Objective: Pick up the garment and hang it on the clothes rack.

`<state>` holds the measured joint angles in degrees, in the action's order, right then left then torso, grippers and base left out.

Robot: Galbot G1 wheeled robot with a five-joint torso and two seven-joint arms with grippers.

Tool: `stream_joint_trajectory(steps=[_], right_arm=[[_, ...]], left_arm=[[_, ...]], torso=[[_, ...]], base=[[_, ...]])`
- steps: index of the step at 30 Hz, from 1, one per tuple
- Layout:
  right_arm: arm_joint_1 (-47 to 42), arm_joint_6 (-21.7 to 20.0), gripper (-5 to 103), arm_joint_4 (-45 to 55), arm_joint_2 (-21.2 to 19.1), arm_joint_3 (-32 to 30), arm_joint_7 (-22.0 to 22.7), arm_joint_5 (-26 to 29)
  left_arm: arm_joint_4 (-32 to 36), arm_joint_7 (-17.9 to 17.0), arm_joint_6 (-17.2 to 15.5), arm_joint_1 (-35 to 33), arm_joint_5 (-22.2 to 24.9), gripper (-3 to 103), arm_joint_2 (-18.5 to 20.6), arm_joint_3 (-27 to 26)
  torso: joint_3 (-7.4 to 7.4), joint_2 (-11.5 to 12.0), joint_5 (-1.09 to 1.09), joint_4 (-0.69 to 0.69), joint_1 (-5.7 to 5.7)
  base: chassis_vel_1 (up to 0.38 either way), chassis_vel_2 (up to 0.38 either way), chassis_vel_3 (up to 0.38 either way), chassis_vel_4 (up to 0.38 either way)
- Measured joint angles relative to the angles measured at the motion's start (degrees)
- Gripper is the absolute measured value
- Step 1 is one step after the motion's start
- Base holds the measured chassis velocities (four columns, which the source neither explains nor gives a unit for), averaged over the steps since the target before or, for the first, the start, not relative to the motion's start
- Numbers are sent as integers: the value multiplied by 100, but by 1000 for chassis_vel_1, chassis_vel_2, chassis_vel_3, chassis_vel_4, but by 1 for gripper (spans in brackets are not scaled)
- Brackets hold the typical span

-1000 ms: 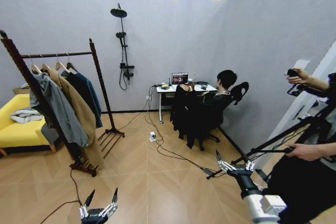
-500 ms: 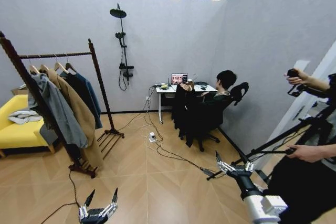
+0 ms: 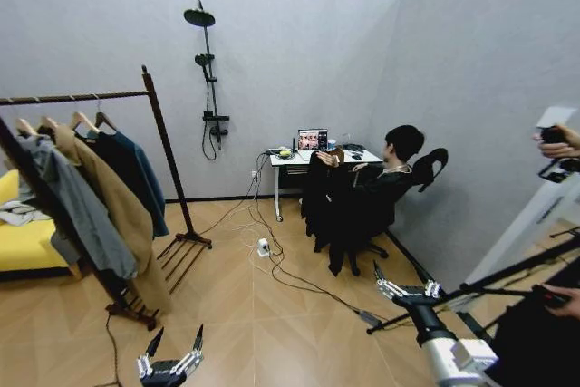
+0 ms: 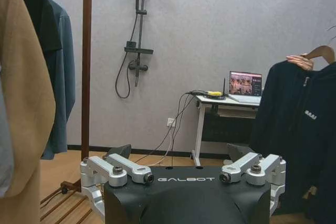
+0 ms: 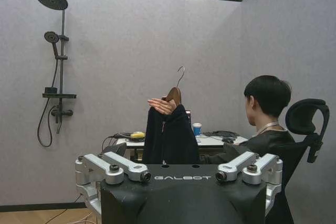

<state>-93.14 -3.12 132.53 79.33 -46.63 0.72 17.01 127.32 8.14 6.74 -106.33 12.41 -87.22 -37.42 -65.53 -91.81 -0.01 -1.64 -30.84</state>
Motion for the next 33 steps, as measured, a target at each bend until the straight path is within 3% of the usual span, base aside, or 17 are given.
stream_joint_trajectory(steps=[23, 27, 29, 32, 33], right_arm=[[55, 243, 100, -94, 5, 24, -19, 26], [87, 315, 100, 12, 14, 25, 248, -132], [73, 271, 100, 123, 20, -14, 335, -199], [113, -250, 100, 551, -56, -526, 470, 185], [113, -250, 100, 551, -56, -526, 470, 185]], left_arm=[[1, 1, 0, 0, 0, 100, 1, 1], [0, 2, 0, 0, 0, 100, 0, 2], [0, 0, 0, 0, 0, 100, 1, 0], [0, 1, 0, 1, 0, 100, 0, 2], [0, 1, 0, 1, 0, 100, 0, 2]], torso=[[0, 0, 1, -2, 0], [-1, 1, 1, 0, -1], [-1, 1, 2, 0, -2], [-3, 4, 0, 0, -9], [-3, 4, 0, 0, -9]], base=[[-351, 356, 363, -363], [-357, 353, 354, -363], [-300, 327, 334, -313], [-224, 262, 194, -170], [-175, 220, 154, -54]])
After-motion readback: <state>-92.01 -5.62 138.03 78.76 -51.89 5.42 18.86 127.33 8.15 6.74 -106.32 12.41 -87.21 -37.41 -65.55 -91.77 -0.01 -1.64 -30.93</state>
